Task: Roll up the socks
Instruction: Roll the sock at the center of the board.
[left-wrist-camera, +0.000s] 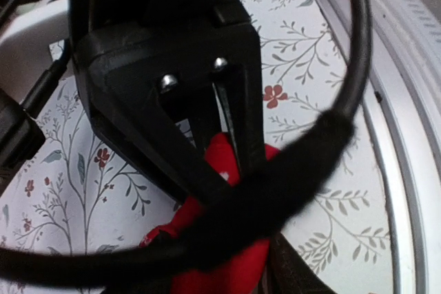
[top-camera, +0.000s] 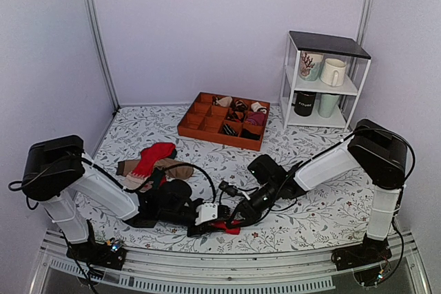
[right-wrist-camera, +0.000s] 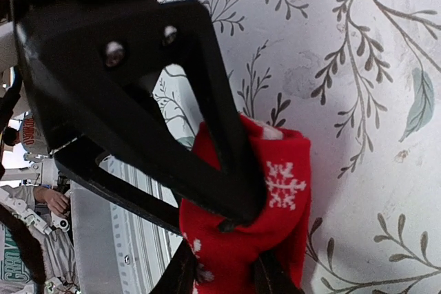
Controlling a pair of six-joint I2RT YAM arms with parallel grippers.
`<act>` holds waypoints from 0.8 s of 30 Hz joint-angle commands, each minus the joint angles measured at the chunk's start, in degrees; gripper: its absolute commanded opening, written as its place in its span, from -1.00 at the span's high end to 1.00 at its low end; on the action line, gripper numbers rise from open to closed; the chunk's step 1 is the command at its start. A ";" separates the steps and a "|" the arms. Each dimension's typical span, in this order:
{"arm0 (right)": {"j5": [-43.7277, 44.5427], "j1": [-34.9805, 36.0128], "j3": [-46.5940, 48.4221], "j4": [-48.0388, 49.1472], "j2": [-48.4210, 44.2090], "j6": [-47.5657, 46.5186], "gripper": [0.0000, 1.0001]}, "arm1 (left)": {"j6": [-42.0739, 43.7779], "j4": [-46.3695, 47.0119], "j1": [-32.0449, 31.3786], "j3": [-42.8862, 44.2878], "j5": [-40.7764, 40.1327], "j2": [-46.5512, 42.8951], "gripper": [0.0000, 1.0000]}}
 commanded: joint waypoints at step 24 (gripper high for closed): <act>19.16 0.06 1.91 -24.15 -10.72 5.37 -0.49 | -8.49 -12.98 -3.14 3.75 -5.42 8.07 0.68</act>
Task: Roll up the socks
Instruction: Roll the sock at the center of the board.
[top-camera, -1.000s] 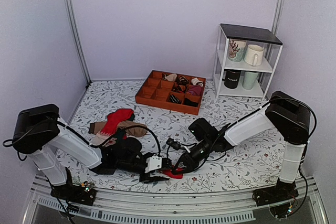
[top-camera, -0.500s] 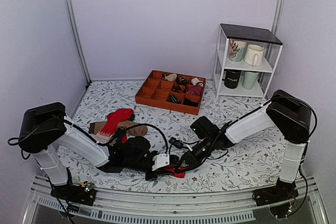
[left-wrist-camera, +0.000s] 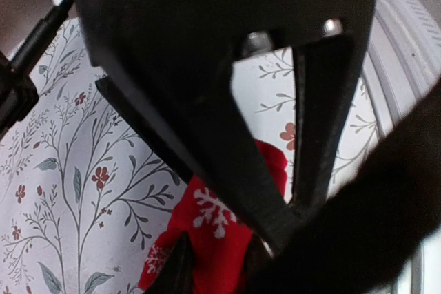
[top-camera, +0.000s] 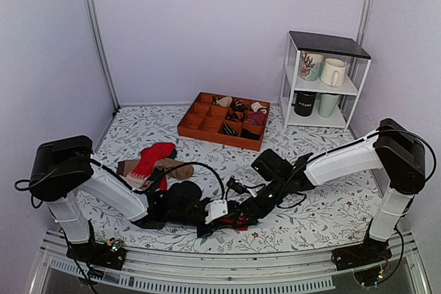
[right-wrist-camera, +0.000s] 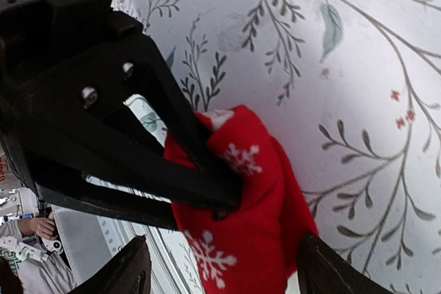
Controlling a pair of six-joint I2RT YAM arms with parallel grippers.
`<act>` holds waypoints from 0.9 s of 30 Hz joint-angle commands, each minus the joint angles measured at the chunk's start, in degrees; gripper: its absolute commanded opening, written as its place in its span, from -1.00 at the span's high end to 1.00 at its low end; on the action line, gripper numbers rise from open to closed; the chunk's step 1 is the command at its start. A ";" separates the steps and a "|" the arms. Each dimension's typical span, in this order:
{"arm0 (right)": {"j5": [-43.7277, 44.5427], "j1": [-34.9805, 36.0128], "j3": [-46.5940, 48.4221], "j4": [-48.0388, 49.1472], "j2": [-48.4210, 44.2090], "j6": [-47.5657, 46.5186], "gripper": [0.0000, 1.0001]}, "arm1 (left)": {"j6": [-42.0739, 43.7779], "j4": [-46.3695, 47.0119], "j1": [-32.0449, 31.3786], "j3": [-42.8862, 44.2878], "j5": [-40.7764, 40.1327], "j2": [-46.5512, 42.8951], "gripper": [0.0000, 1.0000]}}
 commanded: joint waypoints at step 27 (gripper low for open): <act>11.90 1.45 -5.19 0.03 0.19 8.15 -0.41 | -1.25 -11.83 -0.57 -1.35 -1.85 4.11 0.69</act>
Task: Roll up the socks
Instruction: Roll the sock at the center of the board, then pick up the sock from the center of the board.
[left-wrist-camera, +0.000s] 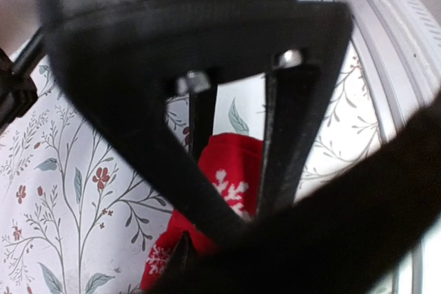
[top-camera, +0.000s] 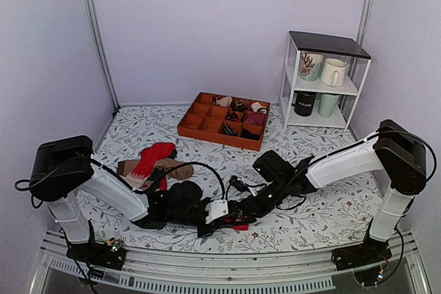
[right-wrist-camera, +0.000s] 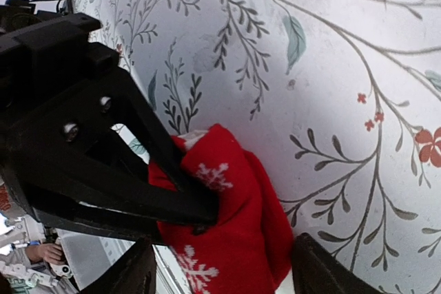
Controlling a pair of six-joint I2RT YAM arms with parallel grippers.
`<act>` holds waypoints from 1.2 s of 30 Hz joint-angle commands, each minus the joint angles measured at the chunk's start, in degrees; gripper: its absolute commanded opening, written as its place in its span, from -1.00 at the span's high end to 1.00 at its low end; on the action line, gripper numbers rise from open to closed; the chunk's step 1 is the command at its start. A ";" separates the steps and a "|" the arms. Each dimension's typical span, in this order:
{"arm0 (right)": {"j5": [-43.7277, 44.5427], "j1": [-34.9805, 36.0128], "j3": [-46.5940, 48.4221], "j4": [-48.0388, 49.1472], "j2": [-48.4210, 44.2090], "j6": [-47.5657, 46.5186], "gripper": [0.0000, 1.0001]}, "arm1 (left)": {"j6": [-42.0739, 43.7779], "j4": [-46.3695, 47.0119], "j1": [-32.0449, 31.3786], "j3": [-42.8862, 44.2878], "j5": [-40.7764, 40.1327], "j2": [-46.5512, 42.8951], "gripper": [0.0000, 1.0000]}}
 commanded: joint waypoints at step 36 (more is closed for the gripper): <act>2.69 -0.49 -6.32 6.74 -1.71 -1.93 -0.72 | -1.10 -12.66 -0.38 -0.77 -1.71 5.23 0.70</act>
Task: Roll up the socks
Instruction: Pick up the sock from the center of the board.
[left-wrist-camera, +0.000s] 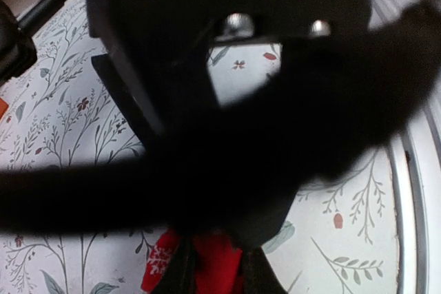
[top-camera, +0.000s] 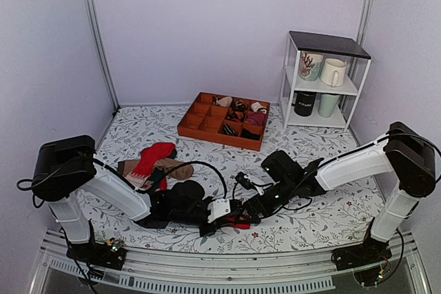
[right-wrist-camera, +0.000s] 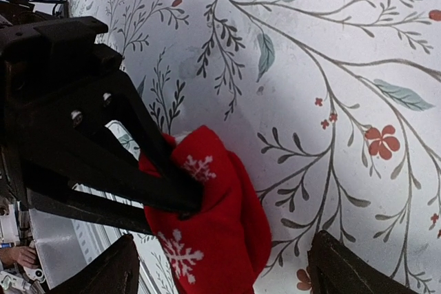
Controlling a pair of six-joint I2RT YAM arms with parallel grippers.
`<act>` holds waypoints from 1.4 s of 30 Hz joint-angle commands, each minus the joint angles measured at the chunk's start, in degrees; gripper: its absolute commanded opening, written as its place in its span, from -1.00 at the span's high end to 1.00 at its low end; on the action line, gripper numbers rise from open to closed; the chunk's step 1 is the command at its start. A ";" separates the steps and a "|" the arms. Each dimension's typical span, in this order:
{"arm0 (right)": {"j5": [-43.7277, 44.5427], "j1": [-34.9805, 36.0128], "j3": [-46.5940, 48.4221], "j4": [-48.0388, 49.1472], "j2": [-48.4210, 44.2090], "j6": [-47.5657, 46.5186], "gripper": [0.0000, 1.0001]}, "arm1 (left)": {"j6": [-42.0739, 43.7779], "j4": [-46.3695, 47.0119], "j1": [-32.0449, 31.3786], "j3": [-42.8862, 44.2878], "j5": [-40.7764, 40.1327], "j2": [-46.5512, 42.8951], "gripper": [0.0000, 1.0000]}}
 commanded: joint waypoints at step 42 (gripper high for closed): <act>3.42 -4.19 7.40 0.14 -3.69 3.12 1.00 | -6.61 -9.63 2.40 -15.23 -19.63 -28.62 -0.99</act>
